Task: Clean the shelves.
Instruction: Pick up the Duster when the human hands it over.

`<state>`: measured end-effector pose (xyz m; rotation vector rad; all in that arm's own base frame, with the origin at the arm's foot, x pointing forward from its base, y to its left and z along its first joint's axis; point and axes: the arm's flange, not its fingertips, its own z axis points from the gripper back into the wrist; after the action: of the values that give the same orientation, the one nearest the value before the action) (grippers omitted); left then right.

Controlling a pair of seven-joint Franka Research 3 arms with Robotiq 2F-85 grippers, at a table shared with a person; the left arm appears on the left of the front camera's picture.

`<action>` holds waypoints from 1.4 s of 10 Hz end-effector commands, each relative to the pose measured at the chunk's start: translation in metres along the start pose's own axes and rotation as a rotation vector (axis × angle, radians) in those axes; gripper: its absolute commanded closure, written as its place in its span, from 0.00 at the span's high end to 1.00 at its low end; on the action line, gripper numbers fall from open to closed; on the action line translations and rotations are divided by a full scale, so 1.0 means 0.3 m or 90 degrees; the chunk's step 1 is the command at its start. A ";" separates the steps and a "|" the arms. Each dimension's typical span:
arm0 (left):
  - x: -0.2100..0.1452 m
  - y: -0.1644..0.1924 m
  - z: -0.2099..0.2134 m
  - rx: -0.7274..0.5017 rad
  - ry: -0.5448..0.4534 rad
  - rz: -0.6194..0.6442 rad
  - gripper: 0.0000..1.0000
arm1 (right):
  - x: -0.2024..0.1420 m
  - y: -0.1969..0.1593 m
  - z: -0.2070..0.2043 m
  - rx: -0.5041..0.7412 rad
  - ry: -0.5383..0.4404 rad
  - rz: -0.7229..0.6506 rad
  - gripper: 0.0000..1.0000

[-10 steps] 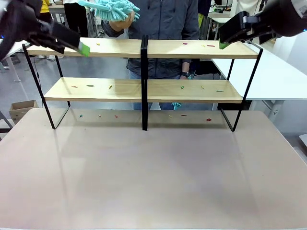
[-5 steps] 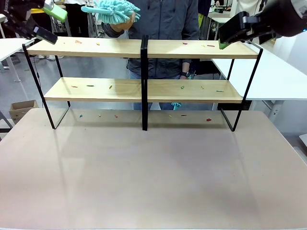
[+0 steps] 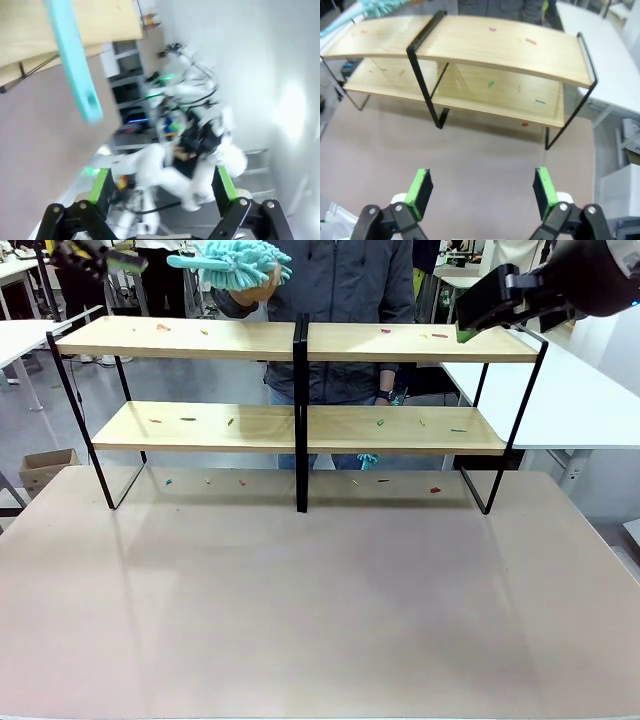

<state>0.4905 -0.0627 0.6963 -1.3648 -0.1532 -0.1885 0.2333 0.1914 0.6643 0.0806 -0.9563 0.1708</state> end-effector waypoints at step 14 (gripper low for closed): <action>0.303 0.195 -0.136 0.082 -0.046 0.238 0.00 | 0.002 0.002 0.001 0.002 -0.001 0.000 1.00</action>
<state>0.6015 -0.0904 0.6549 -1.2640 0.0534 0.1821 0.2333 0.1914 0.6642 0.0806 -0.9560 0.1709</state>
